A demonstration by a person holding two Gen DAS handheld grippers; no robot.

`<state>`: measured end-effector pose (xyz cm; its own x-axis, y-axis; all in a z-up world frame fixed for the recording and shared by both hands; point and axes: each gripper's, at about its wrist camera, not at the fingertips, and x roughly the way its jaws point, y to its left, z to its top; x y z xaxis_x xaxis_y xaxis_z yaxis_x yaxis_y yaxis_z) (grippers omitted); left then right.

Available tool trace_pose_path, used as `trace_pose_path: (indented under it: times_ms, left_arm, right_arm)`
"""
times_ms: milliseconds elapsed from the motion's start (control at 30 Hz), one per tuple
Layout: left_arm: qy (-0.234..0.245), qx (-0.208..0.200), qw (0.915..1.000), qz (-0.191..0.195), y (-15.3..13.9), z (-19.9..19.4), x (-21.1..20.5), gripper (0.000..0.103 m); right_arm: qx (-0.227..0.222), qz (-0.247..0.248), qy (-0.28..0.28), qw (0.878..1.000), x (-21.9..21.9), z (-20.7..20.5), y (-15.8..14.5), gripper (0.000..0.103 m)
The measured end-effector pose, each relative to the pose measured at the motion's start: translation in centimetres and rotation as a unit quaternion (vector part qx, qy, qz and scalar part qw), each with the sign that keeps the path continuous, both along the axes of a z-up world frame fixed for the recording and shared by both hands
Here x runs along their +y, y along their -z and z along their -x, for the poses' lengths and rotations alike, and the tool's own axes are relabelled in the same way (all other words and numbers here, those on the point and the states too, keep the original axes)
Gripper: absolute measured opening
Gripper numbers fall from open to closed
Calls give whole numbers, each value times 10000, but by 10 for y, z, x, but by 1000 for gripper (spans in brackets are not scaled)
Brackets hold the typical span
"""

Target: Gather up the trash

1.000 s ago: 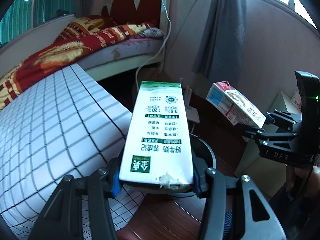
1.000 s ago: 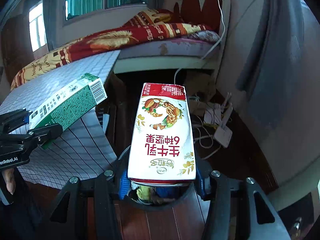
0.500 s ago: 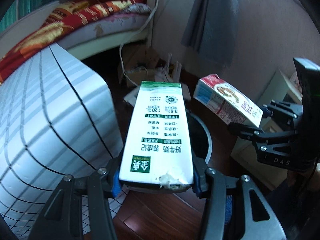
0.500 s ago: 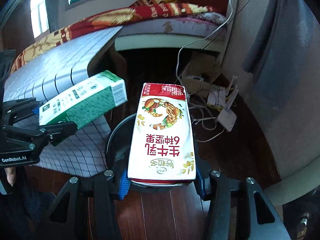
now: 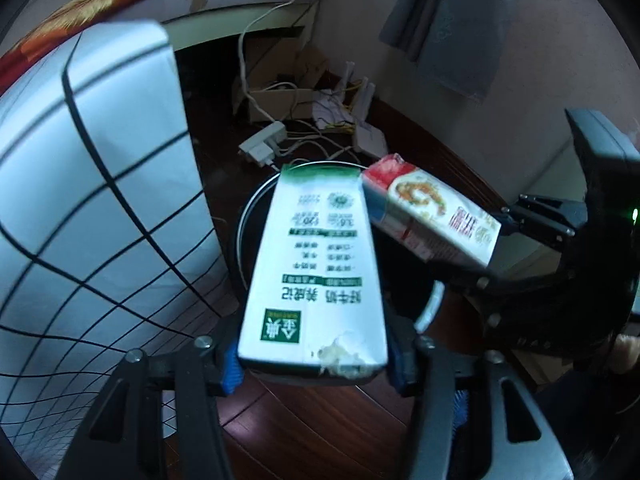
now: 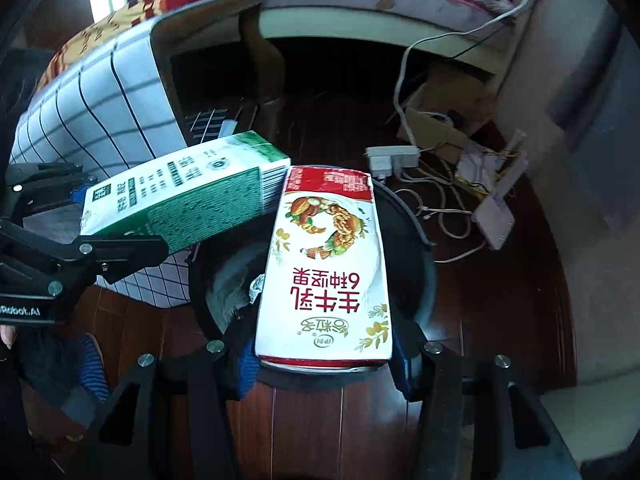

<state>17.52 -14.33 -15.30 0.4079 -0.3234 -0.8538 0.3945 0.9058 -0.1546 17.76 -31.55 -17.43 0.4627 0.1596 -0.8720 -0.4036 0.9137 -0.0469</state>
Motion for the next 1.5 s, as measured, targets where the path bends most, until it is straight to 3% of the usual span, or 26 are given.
trace_pose_path:
  times_ms: [33, 67, 100, 400, 767, 1167, 1500]
  left_arm:
    - [-141, 53, 9999, -15, 5, -2, 2, 89]
    - [-219, 77, 9997, -57, 7, -4, 4, 95]
    - [-275, 48, 9996, -87, 8, -2, 5, 98]
    - [-527, -275, 9979, -241, 12, 14, 19, 102]
    - [-606, -518, 9965, -258, -8, 21, 25, 103]
    - [-1030, -948, 9898, -273, -58, 49, 53, 102]
    - [-1157, -1259, 9847, -352, -104, 78, 70, 102]
  right_arm:
    - [13, 152, -14, 9999, 1, -4, 9, 82]
    - [-28, 329, 90, 9994, -1, -6, 15, 101]
    - [-53, 335, 133, 9993, -4, -4, 16, 102]
    - [-65, 95, 757, 9971, -25, 2, 11, 103]
    - [-140, 6, 835, 9964, -16, 7, -4, 103]
    - [-415, -164, 705, 9965, 12, 28, -55, 103]
    - [-784, -232, 804, 9934, 34, 61, -115, 103]
